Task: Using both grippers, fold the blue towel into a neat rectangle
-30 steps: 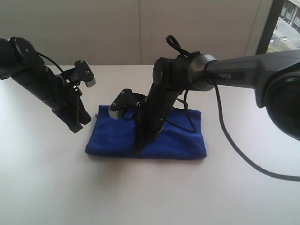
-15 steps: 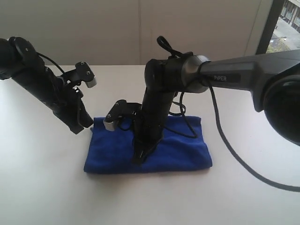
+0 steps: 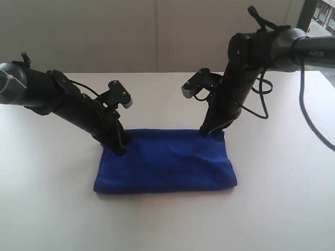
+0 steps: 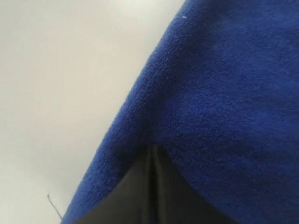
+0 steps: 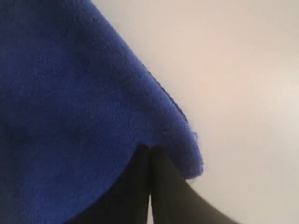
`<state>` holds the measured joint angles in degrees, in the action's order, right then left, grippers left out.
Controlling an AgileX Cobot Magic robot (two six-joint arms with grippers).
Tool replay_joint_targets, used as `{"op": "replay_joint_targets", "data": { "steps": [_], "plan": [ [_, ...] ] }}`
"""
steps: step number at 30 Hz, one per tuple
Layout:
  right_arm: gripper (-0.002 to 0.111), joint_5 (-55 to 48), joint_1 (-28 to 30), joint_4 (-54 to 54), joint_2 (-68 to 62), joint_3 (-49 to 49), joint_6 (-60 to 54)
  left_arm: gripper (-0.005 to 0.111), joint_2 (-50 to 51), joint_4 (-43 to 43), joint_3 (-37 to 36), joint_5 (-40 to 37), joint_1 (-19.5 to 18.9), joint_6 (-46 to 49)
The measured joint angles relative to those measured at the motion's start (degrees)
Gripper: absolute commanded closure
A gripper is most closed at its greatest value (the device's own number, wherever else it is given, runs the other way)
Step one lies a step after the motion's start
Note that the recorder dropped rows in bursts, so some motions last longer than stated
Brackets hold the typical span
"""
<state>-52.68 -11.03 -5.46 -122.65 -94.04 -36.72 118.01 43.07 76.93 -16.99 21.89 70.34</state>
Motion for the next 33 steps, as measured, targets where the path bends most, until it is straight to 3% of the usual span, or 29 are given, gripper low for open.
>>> {"op": "replay_joint_targets", "data": {
  "steps": [15, 33],
  "plan": [
    [0.108, 10.0, 0.1, 0.1, -3.9, 0.0, -1.3, 0.107, 1.0, 0.8, 0.0, 5.0, 0.0, 0.2],
    [0.108, 7.2, 0.1, 12.0, -4.7, 0.0, 2.4, 0.107, 1.0, 0.8, 0.0, 3.7, 0.0, 0.2]
  ]
}}
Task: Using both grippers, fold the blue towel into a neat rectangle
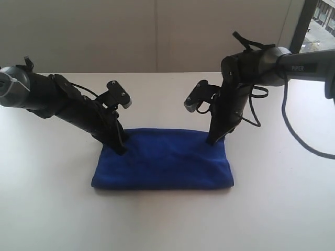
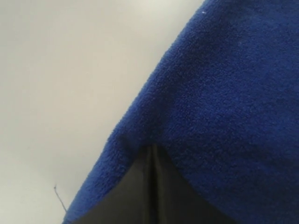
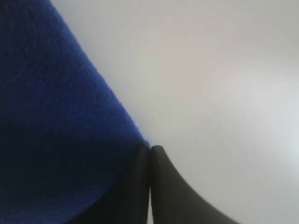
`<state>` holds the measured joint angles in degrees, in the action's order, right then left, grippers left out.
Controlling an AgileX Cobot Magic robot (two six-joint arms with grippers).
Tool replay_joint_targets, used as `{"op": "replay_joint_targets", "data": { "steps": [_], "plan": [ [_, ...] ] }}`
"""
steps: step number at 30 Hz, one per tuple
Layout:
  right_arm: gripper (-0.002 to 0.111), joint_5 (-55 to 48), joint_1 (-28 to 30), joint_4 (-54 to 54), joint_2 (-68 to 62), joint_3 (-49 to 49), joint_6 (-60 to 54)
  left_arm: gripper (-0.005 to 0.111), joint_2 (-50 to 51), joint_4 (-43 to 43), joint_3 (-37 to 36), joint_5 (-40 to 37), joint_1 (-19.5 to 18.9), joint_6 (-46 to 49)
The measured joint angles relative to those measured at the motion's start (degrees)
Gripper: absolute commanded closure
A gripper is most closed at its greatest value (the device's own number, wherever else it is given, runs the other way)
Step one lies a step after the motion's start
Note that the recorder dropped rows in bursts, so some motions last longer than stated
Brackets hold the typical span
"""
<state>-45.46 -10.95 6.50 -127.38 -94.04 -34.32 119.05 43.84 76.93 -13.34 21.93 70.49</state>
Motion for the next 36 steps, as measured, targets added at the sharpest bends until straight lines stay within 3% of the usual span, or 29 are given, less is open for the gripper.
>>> {"op": "replay_joint_targets", "data": {
  "steps": [10, 16, 21, 36],
  "plan": [
    [0.108, 0.3, 0.0, -1.4, 8.9, 0.0, 0.8, 0.107, -5.1, 0.0, 0.0, -0.2, 0.0, 0.0],
    [0.108, -1.7, 0.0, -14.9, 11.5, 0.0, -3.0, 0.107, -8.1, 3.1, 0.0, 3.1, 0.0, 0.5],
    [0.108, -2.5, -0.7, -24.1, 9.5, 2.3, -8.1, 0.107, -4.6, 4.5, 0.0, 5.3, 0.1, 2.6],
    [0.108, -1.8, -3.3, -25.2, 3.2, 6.6, -10.0, 0.107, -1.7, 4.7, 0.2, 7.5, 0.1, 3.7]
  ]
}}
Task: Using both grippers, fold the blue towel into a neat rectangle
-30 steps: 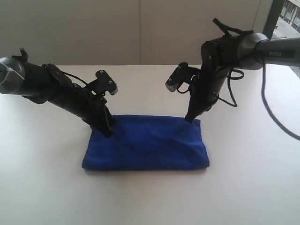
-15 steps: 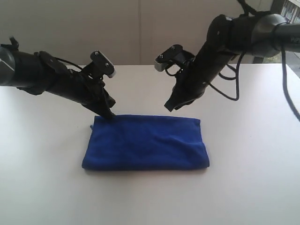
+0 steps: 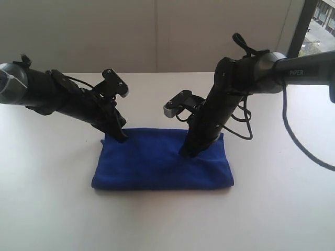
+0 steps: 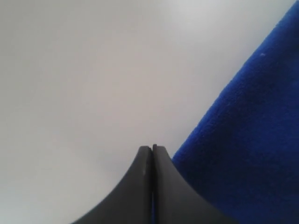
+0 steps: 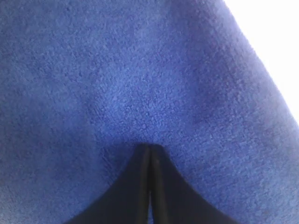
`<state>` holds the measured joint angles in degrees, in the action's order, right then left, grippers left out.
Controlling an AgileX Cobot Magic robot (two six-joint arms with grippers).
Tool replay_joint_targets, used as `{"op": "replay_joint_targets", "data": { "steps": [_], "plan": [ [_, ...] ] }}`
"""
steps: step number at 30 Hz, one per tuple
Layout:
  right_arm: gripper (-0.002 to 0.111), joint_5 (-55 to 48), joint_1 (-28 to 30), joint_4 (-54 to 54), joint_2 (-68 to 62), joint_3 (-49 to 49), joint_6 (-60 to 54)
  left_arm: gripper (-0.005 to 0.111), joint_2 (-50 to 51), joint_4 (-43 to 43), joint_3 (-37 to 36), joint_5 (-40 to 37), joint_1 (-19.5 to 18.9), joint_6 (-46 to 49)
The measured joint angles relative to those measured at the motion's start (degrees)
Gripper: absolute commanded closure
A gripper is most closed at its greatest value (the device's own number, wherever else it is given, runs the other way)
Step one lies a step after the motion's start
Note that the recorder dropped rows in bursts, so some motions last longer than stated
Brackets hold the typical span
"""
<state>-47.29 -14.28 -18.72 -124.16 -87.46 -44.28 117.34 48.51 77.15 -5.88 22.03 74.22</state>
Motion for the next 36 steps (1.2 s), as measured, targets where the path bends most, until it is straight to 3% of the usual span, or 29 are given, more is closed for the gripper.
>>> {"op": "replay_joint_targets", "data": {
  "steps": [8, 21, 27, 36],
  "plan": [
    [0.108, -0.2, 0.0, -0.5, -0.6, -0.1, 0.0, 0.107, -4.7, 0.1, 0.1, -8.4, 0.0, -0.9],
    [0.108, -0.3, 0.0, -0.5, -0.6, -0.2, 0.0, 0.107, -2.6, -5.6, 0.1, -9.6, -0.1, -5.5],
    [0.108, -0.3, 0.0, -0.5, -0.6, -0.2, 0.0, 0.107, -2.4, -11.8, 0.1, -10.6, -2.7, -11.1],
    [0.108, -0.3, 0.0, -0.5, -0.6, -0.2, 0.0, 0.107, 0.0, -12.7, 0.0, -10.5, -4.1, -12.0]
  ]
}}
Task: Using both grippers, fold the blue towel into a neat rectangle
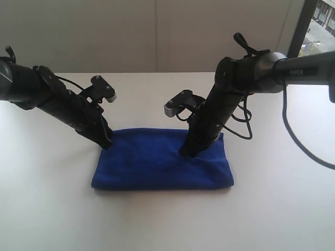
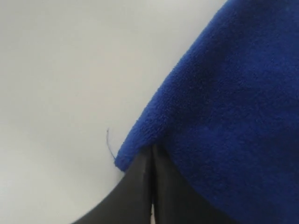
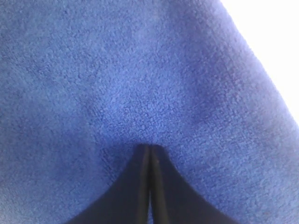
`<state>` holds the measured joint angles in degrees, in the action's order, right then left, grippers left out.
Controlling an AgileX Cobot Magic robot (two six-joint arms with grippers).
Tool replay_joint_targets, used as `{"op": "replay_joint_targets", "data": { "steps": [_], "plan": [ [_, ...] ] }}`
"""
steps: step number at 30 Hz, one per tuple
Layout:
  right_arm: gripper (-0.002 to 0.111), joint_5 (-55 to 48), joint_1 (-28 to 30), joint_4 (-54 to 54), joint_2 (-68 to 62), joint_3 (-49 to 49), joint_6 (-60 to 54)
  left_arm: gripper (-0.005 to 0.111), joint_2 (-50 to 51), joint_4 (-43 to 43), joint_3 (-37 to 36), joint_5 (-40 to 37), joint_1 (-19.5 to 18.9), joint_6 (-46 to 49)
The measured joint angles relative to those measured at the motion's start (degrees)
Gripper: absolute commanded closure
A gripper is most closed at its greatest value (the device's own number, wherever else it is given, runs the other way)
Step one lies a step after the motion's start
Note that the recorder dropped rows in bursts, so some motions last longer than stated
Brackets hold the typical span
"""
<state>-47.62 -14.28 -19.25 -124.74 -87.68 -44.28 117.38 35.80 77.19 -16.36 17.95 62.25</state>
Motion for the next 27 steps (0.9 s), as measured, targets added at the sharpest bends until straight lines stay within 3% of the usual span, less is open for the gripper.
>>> {"op": "replay_joint_targets", "data": {
  "steps": [21, 27],
  "plan": [
    [0.108, 2.3, 0.0, 2.0, 2.7, 0.2, 0.0, 0.107, -3.2, 0.0, 0.0, 3.4, 0.0, -0.4],
    [0.108, 1.5, 0.0, 3.6, 9.5, 0.2, 0.2, 0.107, -9.8, 5.5, 0.0, -3.5, 0.3, -0.5]
  ]
}}
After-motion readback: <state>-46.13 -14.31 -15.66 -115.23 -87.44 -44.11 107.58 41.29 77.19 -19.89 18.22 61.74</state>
